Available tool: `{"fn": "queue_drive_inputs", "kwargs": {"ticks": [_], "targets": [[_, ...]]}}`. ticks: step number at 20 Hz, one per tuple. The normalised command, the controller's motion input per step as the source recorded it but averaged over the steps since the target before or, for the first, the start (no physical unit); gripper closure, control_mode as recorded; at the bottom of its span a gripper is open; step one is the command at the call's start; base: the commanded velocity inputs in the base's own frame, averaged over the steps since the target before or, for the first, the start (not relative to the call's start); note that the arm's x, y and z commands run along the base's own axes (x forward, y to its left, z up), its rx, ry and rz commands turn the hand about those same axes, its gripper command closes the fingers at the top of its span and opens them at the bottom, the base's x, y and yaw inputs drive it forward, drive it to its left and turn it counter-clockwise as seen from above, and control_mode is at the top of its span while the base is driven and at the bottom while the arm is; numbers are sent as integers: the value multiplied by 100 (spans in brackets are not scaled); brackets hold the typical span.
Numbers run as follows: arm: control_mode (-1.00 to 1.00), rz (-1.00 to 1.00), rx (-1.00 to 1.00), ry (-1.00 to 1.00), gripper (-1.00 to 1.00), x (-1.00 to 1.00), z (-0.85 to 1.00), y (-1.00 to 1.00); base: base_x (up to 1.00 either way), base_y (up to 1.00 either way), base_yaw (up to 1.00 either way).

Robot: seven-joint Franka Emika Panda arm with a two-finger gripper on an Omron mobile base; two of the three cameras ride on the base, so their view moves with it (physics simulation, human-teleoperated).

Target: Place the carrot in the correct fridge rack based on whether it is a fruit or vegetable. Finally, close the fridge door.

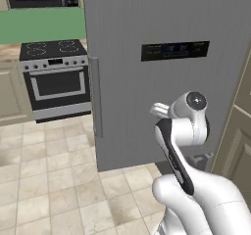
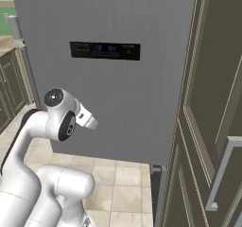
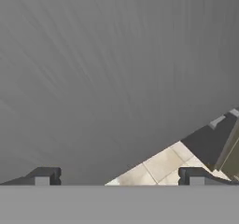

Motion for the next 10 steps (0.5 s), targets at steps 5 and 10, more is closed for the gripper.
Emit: {"fn": "queue_drive_inputs", "kwargs": {"ticks": [5, 10], "targets": [[-100, -15, 0, -3, -100, 40, 0, -15, 0, 0, 0], [-100, -14, 0, -1, -100, 32, 0, -47, 0, 0, 0]]}}
